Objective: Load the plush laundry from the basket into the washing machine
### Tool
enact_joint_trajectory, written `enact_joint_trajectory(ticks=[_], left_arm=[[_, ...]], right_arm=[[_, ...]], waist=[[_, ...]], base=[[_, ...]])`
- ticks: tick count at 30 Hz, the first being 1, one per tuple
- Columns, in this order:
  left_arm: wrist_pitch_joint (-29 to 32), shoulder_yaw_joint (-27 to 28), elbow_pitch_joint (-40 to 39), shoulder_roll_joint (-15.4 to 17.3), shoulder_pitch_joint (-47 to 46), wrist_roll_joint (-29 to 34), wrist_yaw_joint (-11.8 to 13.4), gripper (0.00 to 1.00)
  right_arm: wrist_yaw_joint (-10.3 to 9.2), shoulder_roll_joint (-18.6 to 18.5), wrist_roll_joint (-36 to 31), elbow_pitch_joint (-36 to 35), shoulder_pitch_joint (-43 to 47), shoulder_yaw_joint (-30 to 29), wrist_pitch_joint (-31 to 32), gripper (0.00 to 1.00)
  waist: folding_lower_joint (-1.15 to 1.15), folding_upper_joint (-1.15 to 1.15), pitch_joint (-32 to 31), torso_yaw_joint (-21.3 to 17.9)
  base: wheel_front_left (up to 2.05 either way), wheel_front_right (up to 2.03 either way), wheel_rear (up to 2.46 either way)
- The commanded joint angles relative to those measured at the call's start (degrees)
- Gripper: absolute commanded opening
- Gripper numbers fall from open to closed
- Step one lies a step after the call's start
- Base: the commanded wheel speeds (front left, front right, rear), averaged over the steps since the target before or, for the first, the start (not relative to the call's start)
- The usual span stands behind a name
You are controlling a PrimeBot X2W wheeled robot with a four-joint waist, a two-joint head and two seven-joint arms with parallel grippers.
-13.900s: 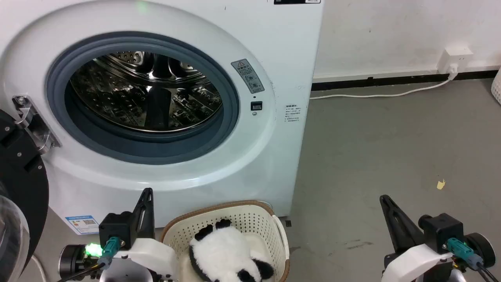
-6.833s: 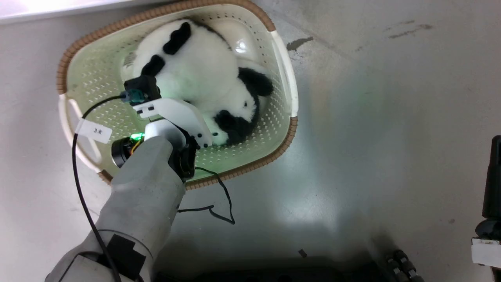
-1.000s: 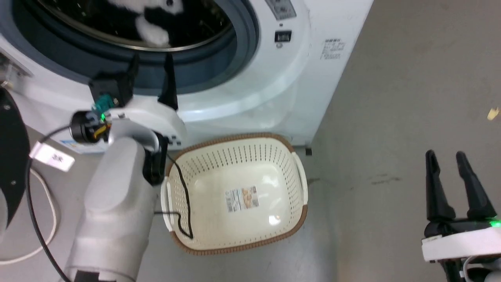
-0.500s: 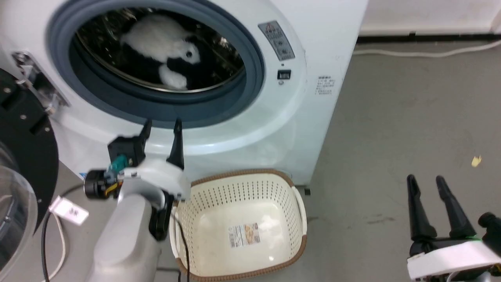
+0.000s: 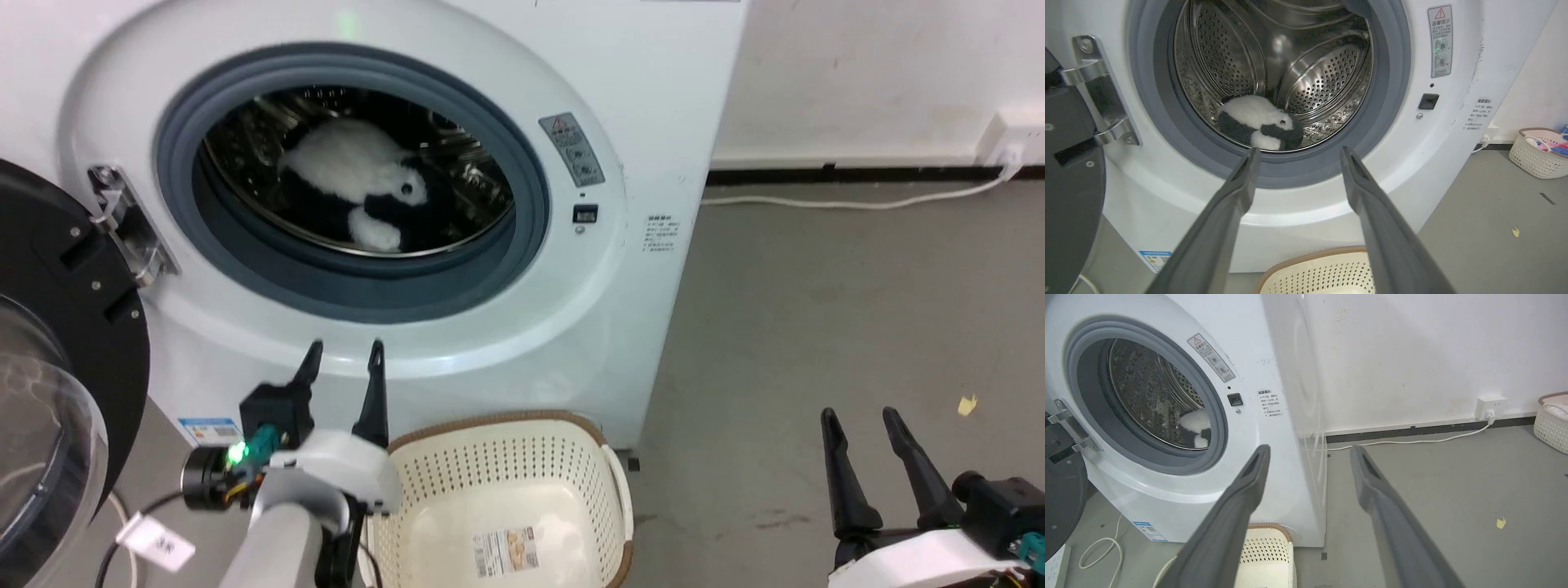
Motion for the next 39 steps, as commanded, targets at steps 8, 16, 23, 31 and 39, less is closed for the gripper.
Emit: enact_joint_trajectory(ticks=[8,16,23,31,39], left_arm=[[-0.30,0.74,-4.53,0.82,6.74,-0.33,1.50,1.00],[-0.28,0.84,-7.84,1.16,11.18,-1.19,2.02,1.00],[-0.16,0.52,-10.24,1.88,13.73,-1.61,1.87,1.00],[0.04,-0.28,-12.53,2.90,15.91,-1.05,2.28,1.00],[0.15,-0.30,-14.24,2.88,17.64,-1.74,2.93,1.00]], right_arm=[[-0.04,0.17,-1.93,2.63,1.09,-0.33,-0.29,1.00],[-0.04,0.17,-3.24,5.44,0.42,0.44,-1.13,1.00],[-0.04,0.17,-4.39,6.72,1.08,0.83,-1.82,1.00],[-0.04,0.17,-4.25,7.11,1.92,1.58,-2.08,1.00],[-0.04,0.17,-3.77,7.12,2.23,1.84,-2.17,1.00]], waist=[[0.00,0.00,-2.37,0.09],[0.00,0.00,-3.57,0.05],[0.00,0.00,-4.08,-0.11],[0.00,0.00,-4.18,-0.36],[0.00,0.00,-4.33,-0.57]], base=[[0.00,0.00,0.00],[0.00,0.00,0.00],[0.00,0.00,0.00],[0.00,0.00,0.00],[0.00,0.00,0.00]])
